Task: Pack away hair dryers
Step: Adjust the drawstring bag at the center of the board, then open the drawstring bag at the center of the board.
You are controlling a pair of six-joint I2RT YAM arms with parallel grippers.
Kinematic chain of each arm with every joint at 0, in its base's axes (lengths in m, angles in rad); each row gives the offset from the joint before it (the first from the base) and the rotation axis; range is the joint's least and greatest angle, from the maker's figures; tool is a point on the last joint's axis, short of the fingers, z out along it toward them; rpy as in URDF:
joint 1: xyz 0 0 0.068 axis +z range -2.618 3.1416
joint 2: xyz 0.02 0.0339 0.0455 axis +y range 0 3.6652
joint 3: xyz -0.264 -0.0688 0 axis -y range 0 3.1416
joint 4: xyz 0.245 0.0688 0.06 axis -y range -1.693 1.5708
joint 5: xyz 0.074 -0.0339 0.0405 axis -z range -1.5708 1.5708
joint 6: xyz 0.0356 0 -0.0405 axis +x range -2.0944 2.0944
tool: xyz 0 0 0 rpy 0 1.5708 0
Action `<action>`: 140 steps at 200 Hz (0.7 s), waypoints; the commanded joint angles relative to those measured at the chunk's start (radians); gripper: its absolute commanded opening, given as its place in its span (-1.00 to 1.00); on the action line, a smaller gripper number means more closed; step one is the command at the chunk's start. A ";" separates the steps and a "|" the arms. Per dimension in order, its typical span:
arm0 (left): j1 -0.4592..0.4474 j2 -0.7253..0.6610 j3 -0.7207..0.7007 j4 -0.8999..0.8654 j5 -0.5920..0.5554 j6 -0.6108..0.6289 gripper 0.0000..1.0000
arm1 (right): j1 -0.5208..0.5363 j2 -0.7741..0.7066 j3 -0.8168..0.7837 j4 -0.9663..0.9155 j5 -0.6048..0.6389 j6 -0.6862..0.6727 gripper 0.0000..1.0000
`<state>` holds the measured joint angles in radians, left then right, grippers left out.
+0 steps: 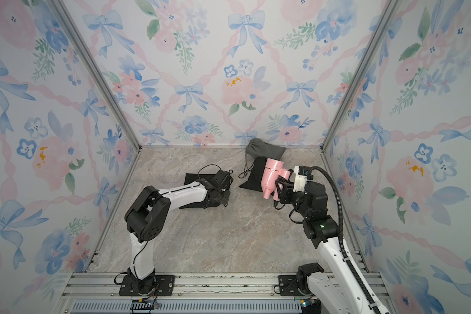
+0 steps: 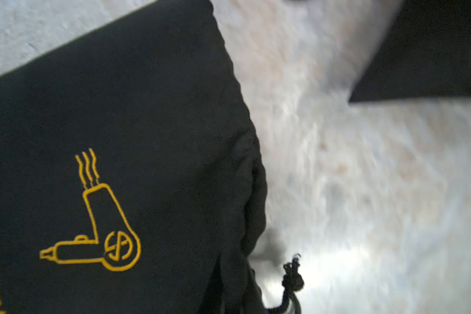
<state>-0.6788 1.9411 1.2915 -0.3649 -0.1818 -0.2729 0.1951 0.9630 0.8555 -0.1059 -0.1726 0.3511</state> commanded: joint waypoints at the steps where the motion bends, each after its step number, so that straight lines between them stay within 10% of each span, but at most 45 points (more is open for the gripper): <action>1: 0.015 -0.129 -0.105 -0.012 0.018 0.179 -0.50 | -0.009 -0.006 -0.009 0.053 -0.015 0.009 -0.44; 26: 0.101 -0.253 -0.183 -0.004 -0.006 0.159 0.03 | -0.006 -0.007 -0.013 0.052 -0.025 0.013 -0.44; 59: 0.197 -0.383 -0.227 -0.004 0.060 0.128 0.23 | -0.004 -0.012 -0.010 0.040 -0.034 0.003 -0.43; 140: 0.014 -0.277 -0.165 -0.003 -0.075 -0.060 0.28 | -0.003 -0.008 -0.025 0.016 -0.048 0.000 -0.42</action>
<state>-0.6216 1.6043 1.0924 -0.3614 -0.1974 -0.2501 0.1951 0.9619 0.8394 -0.1181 -0.2031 0.3542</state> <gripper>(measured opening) 0.637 0.419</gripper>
